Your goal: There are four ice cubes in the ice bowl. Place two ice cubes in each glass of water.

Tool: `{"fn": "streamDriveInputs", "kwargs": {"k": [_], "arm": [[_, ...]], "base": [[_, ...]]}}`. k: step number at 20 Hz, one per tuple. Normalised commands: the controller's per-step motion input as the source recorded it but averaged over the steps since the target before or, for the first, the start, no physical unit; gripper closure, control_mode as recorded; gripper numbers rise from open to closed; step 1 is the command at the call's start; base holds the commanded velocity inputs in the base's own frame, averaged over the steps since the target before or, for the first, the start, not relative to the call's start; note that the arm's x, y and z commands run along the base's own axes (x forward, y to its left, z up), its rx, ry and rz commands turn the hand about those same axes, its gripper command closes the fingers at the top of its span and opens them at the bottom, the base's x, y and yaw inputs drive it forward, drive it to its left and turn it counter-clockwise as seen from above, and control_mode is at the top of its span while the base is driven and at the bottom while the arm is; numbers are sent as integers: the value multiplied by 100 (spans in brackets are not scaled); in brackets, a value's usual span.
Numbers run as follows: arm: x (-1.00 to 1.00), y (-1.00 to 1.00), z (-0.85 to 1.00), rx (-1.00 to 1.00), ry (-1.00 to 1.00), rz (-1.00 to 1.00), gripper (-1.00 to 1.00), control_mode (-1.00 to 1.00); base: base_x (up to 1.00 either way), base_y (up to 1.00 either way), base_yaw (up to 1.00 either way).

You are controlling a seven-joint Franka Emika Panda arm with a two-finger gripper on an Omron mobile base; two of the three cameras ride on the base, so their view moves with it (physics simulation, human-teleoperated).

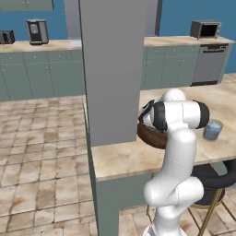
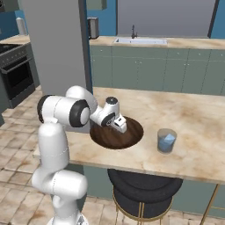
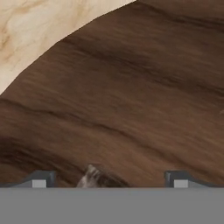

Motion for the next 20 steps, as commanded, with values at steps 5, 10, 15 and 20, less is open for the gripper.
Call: {"fn": "streamDriveInputs", "kwargs": {"k": [5,10,15,20], "arm": [[14,0,-33,1,0,0,100,-100],[3,0,-4,1,0,-1,100,-100],[-47,0,1,0,0,0,100,-100],[-51,10,71,0,0,-1,100,-100]], "base": [[0,0,0],[0,0,0],[0,0,0],[0,0,0]]}}
